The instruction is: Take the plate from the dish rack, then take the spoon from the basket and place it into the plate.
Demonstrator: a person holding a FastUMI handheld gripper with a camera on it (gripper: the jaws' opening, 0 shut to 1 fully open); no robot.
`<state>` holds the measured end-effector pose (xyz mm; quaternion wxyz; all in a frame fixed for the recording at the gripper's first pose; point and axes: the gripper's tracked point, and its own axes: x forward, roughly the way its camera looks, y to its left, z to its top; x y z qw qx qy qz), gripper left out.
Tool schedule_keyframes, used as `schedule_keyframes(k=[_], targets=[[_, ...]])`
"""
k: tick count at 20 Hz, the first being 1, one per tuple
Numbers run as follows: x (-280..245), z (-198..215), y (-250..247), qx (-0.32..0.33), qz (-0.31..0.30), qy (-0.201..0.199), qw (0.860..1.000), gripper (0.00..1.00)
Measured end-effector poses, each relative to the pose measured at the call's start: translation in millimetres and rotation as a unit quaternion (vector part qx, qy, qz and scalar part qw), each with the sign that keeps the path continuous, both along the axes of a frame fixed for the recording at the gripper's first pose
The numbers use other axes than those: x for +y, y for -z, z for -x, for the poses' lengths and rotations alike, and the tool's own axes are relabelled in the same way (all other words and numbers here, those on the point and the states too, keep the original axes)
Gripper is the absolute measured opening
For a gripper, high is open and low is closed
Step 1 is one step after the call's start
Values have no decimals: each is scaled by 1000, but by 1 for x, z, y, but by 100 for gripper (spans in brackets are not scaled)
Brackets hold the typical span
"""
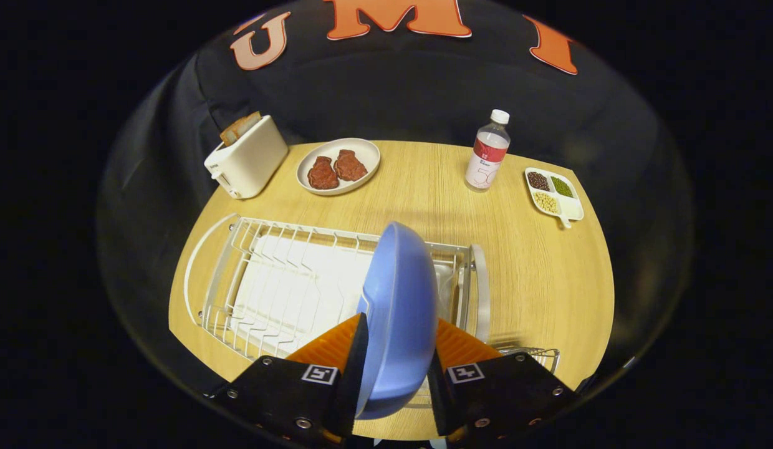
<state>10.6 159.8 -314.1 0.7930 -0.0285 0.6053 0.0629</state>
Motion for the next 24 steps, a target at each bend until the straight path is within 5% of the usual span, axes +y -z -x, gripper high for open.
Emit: schedule_keyframes(k=[6,11,17,24], targets=[[-4,4,-3,41,25,53,997,39],[-24,-18,-39,-15,80,53,995,33],[-33,4,-86,-46,48,63,996,30],[-44,80,-99,-27,-53,89,994,30]])
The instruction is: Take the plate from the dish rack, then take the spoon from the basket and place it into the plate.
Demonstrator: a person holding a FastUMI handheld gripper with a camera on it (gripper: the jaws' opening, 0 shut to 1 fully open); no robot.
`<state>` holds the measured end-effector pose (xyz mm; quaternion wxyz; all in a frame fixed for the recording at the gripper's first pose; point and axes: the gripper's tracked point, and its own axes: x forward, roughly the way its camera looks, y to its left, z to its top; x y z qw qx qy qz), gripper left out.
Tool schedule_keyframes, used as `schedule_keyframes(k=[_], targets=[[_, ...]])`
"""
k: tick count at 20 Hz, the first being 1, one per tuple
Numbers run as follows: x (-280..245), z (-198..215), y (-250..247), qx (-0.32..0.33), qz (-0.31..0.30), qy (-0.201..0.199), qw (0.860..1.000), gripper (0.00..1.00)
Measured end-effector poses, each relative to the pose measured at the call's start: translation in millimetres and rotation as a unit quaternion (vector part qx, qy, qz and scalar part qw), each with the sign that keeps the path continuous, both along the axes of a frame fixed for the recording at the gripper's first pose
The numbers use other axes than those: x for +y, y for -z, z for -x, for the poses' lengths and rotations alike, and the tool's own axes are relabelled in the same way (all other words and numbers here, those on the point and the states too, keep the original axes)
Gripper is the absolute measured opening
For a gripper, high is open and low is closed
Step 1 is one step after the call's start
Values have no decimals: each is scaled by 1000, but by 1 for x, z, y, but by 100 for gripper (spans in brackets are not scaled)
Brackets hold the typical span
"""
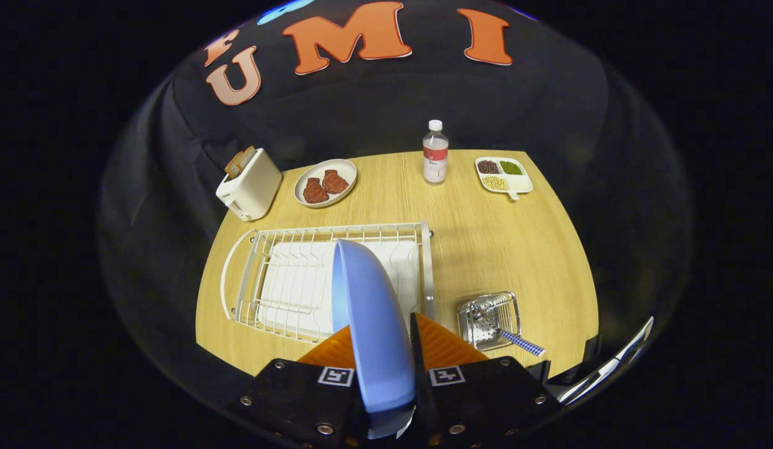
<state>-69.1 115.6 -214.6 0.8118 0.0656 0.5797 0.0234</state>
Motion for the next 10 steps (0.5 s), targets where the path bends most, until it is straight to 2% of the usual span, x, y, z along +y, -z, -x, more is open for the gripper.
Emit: schedule_keyframes(k=[5,10], targets=[[5,50,18,14,-86,25,996,30],[4,97,49,29,-137,44,989,30]])
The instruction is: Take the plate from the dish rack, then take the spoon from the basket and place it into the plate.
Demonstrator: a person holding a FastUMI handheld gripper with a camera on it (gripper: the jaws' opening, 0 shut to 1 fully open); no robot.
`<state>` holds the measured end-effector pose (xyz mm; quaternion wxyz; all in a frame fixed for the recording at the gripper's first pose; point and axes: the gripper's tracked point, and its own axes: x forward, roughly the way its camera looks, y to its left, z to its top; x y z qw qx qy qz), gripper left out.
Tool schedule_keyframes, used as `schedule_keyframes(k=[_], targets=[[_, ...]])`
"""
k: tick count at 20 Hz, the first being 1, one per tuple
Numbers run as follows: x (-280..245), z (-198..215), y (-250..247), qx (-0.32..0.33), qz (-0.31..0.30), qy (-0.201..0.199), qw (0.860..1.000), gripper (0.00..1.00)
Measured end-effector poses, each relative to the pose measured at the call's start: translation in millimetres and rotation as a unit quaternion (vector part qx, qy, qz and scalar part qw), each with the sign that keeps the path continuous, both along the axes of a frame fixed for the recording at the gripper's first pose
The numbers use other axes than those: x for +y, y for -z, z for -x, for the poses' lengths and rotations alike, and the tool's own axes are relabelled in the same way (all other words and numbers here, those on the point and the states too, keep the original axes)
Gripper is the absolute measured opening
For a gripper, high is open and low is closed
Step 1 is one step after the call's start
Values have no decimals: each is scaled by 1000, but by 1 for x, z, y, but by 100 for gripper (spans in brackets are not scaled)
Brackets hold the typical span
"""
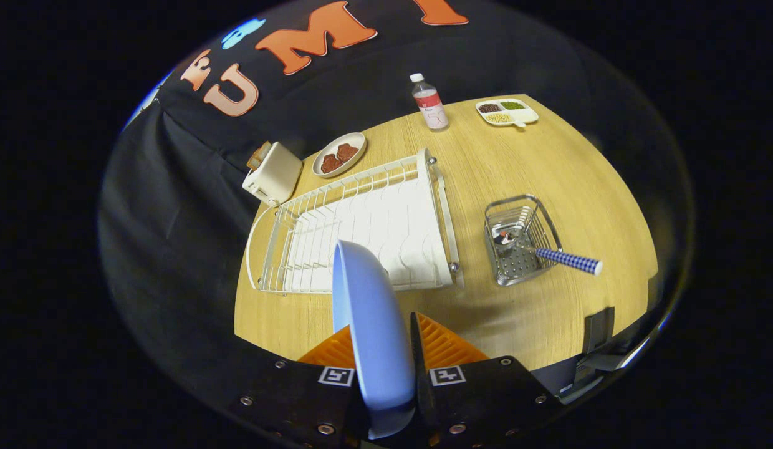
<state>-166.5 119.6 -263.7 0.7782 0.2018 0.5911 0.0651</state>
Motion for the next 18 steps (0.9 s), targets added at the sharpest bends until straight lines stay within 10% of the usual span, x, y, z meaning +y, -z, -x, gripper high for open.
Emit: schedule_keyframes(k=[18], targets=[[8,52,109,34,-84,76,993,33]])
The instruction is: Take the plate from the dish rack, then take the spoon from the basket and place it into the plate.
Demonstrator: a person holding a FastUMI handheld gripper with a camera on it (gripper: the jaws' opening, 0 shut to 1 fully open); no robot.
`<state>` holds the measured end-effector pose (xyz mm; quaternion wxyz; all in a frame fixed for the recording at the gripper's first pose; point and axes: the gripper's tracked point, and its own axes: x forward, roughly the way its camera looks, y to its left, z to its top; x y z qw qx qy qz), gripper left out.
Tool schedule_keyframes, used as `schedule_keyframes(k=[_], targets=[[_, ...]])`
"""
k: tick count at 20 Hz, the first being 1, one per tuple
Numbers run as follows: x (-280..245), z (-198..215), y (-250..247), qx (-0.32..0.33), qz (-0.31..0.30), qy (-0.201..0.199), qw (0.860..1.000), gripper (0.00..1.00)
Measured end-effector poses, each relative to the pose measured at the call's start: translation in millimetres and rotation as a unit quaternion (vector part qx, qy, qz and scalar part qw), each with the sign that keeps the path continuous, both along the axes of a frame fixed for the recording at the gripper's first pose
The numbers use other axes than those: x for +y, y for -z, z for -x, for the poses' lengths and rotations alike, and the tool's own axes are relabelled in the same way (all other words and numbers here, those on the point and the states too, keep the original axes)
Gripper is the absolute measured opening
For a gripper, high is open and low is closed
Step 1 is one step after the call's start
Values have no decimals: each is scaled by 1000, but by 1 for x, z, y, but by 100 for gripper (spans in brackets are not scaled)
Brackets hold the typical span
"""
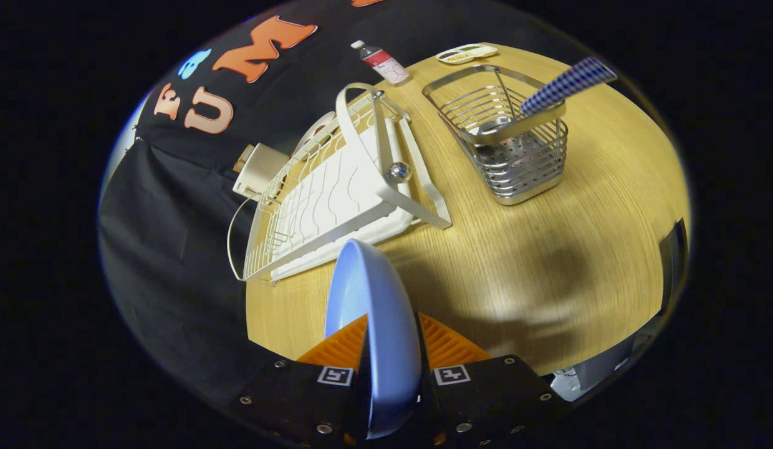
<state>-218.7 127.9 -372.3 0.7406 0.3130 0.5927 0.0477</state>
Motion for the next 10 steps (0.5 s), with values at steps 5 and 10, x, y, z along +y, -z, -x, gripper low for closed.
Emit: schedule_keyframes(k=[5,10], targets=[[-12,-2,8,0,33,-2,999,60],[-23,-3,-10,-28,42,-15,999,78]])
